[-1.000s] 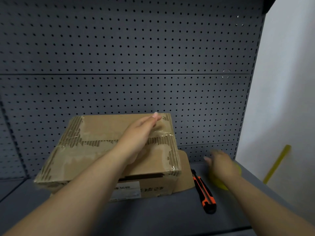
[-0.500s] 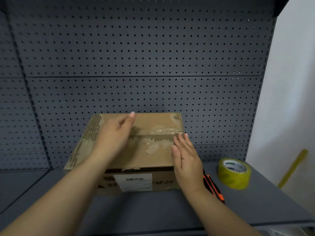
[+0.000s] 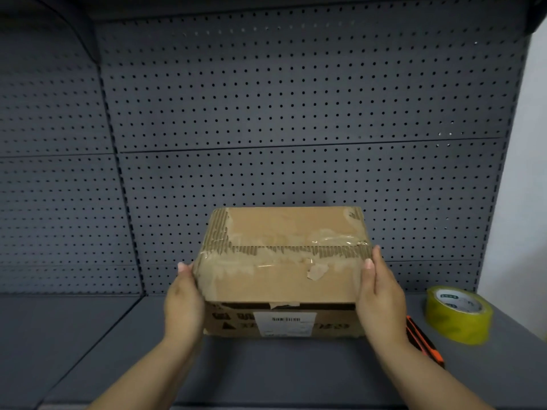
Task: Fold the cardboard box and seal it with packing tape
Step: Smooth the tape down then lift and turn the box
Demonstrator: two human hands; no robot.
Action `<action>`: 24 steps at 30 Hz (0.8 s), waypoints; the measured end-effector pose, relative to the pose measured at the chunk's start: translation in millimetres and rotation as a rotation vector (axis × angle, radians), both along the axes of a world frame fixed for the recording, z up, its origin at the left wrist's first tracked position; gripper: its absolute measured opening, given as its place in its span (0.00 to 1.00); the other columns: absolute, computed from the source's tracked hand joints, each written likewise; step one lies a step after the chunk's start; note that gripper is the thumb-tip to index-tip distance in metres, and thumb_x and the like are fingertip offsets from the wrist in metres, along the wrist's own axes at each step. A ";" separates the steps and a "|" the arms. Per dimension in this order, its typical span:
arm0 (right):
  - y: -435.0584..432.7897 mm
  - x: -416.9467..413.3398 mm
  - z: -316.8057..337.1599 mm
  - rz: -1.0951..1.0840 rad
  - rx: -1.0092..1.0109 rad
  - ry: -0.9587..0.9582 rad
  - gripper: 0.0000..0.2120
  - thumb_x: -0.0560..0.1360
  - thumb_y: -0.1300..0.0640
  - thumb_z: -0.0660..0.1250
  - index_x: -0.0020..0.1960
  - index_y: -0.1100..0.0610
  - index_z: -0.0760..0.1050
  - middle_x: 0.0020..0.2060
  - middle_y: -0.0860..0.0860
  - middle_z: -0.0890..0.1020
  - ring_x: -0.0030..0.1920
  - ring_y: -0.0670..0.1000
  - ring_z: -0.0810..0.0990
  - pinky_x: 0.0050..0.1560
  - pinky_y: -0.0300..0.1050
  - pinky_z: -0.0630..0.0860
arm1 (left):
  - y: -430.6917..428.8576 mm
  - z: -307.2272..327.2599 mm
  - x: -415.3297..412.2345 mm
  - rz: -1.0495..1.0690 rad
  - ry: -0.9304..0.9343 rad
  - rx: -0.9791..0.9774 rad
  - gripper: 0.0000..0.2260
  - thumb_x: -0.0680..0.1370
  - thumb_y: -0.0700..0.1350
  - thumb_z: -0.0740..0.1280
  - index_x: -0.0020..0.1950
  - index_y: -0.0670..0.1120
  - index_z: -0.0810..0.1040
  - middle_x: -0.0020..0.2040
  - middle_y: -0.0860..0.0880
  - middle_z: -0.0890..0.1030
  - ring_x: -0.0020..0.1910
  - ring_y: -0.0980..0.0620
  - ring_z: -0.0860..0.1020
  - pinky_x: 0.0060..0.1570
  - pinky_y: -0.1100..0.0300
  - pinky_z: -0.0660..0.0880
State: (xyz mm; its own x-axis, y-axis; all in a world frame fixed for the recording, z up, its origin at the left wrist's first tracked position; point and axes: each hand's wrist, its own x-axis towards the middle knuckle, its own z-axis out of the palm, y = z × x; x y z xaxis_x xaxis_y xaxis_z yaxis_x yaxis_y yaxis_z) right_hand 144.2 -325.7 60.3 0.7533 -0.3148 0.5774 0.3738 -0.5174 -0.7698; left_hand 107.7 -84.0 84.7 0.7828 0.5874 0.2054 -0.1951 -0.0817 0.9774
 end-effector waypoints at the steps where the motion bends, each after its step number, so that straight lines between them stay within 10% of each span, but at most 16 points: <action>1: 1.8 -2.4 -2.1 -0.018 0.004 -0.006 0.23 0.81 0.53 0.50 0.74 0.58 0.58 0.72 0.53 0.65 0.72 0.52 0.63 0.65 0.37 0.59 | -3.2 -2.8 -0.5 0.027 -0.023 0.003 0.21 0.82 0.56 0.45 0.46 0.55 0.77 0.42 0.54 0.78 0.45 0.53 0.75 0.50 0.55 0.71; 12: -23.7 -10.2 44.4 -0.027 0.078 0.155 0.21 0.79 0.46 0.54 0.67 0.56 0.68 0.58 0.52 0.77 0.60 0.54 0.75 0.55 0.48 0.68 | 46.3 0.5 16.1 -0.144 0.176 0.181 0.29 0.73 0.69 0.47 0.57 0.52 0.75 0.54 0.48 0.81 0.53 0.45 0.78 0.58 0.42 0.72; 16: -17.6 29.0 81.9 0.085 0.159 0.375 0.30 0.77 0.40 0.54 0.75 0.48 0.52 0.73 0.54 0.64 0.69 0.58 0.66 0.69 0.57 0.64 | 36.9 39.3 30.4 -0.249 0.124 0.233 0.23 0.78 0.50 0.56 0.74 0.57 0.58 0.71 0.50 0.66 0.62 0.45 0.73 0.60 0.46 0.71; 20: -12.3 44.0 97.5 0.170 0.229 0.460 0.27 0.78 0.40 0.53 0.74 0.46 0.55 0.71 0.53 0.66 0.68 0.58 0.67 0.69 0.58 0.65 | 34.2 61.2 41.5 -0.420 0.025 0.055 0.23 0.80 0.43 0.53 0.73 0.60 0.59 0.62 0.51 0.74 0.47 0.47 0.77 0.41 0.55 0.75; 24: 2.4 35.7 92.5 0.045 0.135 0.375 0.23 0.81 0.47 0.49 0.73 0.54 0.60 0.68 0.57 0.70 0.66 0.59 0.69 0.65 0.51 0.64 | 35.8 54.4 48.7 -0.432 0.075 0.097 0.25 0.79 0.63 0.51 0.74 0.57 0.61 0.70 0.52 0.70 0.64 0.50 0.73 0.65 0.49 0.69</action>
